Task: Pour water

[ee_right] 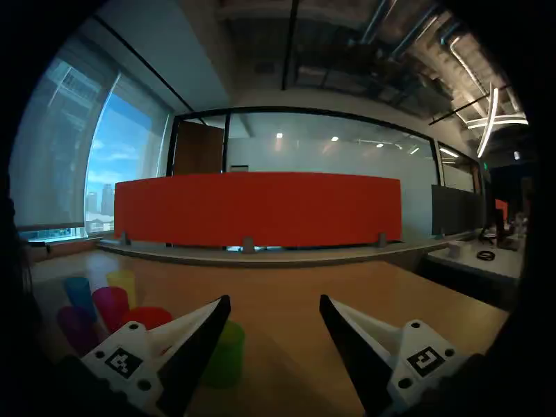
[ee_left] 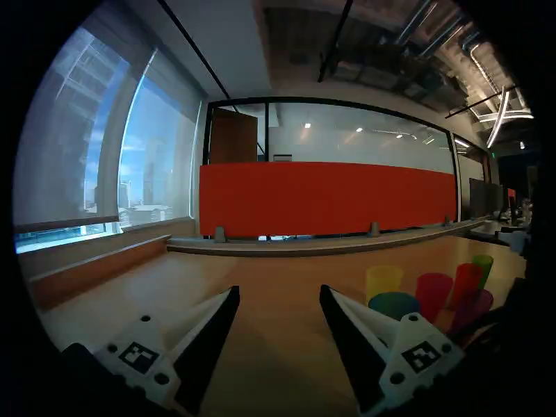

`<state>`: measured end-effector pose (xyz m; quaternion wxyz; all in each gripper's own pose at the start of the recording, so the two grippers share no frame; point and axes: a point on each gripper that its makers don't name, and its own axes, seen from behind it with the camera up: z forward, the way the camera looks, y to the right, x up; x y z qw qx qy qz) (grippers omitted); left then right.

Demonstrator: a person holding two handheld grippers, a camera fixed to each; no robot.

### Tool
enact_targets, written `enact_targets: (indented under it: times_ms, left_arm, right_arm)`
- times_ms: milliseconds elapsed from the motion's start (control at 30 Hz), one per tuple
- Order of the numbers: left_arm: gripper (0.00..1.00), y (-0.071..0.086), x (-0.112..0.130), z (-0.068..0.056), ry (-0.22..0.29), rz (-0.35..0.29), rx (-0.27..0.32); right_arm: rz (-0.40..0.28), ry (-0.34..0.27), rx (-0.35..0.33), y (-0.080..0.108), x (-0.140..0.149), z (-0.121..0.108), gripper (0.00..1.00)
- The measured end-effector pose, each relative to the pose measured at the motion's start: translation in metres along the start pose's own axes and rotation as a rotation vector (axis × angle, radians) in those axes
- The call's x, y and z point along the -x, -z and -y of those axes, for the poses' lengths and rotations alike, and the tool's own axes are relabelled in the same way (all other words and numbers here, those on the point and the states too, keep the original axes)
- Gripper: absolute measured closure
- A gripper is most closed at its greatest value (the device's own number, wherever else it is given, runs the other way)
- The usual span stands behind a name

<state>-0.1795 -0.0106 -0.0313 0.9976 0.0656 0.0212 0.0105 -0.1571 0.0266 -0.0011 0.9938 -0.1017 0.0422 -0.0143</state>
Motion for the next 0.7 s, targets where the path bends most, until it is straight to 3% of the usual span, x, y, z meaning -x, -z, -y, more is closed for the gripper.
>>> enact_targets:
  times_ms: [700]
  left_arm:
    - [0.15, -0.0003, -0.0003, 0.0002, 0.0, 0.0, 0.0]
  right_arm:
    - [0.002, 0.0, 0.002, -0.0007, 0.0033, -0.0019, 0.01]
